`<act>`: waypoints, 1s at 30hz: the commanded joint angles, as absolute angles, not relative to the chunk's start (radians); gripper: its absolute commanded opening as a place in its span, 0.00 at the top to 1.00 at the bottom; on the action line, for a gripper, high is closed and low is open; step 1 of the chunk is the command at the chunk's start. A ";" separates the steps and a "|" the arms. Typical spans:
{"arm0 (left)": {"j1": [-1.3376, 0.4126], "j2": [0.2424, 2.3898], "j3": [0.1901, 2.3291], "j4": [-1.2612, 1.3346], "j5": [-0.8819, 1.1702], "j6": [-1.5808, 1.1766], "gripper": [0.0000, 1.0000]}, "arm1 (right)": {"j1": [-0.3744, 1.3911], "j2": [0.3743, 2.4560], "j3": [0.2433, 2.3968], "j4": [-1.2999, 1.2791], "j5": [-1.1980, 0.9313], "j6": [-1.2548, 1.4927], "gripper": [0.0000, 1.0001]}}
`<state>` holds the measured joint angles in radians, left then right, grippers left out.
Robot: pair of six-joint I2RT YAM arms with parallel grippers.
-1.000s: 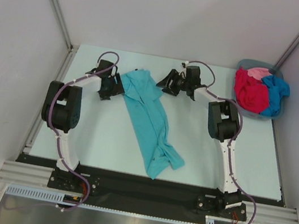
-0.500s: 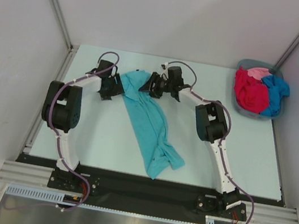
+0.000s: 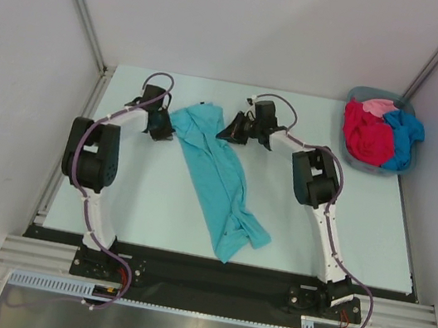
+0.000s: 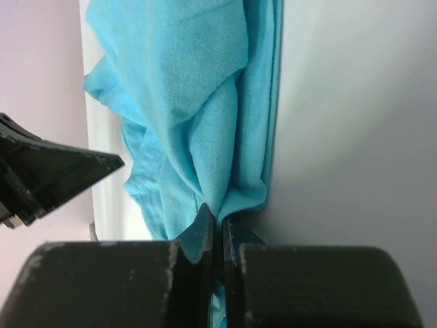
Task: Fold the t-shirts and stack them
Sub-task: Fold the tshirt
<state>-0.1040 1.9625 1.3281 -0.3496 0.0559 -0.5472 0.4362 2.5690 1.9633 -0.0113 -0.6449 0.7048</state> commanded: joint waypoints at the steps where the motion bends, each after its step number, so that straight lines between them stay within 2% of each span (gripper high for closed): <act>1: -0.097 1.999 1.417 -0.330 0.060 -0.528 0.99 | 0.419 2.499 1.907 0.021 -0.607 0.684 1.00; 5: -0.103 2.068 1.491 -0.304 0.126 -0.509 0.98 | 0.397 2.464 1.868 0.040 -0.598 0.670 1.00; 8: -0.120 2.128 1.566 -0.308 0.184 -0.502 0.82 | 0.370 2.459 1.867 0.048 -0.588 0.678 1.00; 10: -0.136 2.147 1.600 -0.311 0.201 -0.502 0.77 | 0.344 2.470 1.885 0.041 -0.578 0.684 1.00; 24: -0.202 2.122 1.591 -0.348 0.232 -0.477 0.53 | 0.210 2.666 2.298 -0.109 -0.502 0.763 1.00; 27: -0.201 2.117 1.608 -0.364 0.224 -0.465 0.49 | 0.199 2.629 2.226 -0.104 -0.485 0.758 1.00; 30: -0.202 2.112 1.617 -0.379 0.236 -0.472 0.46 | 0.187 2.554 2.048 -0.025 -0.468 0.779 1.00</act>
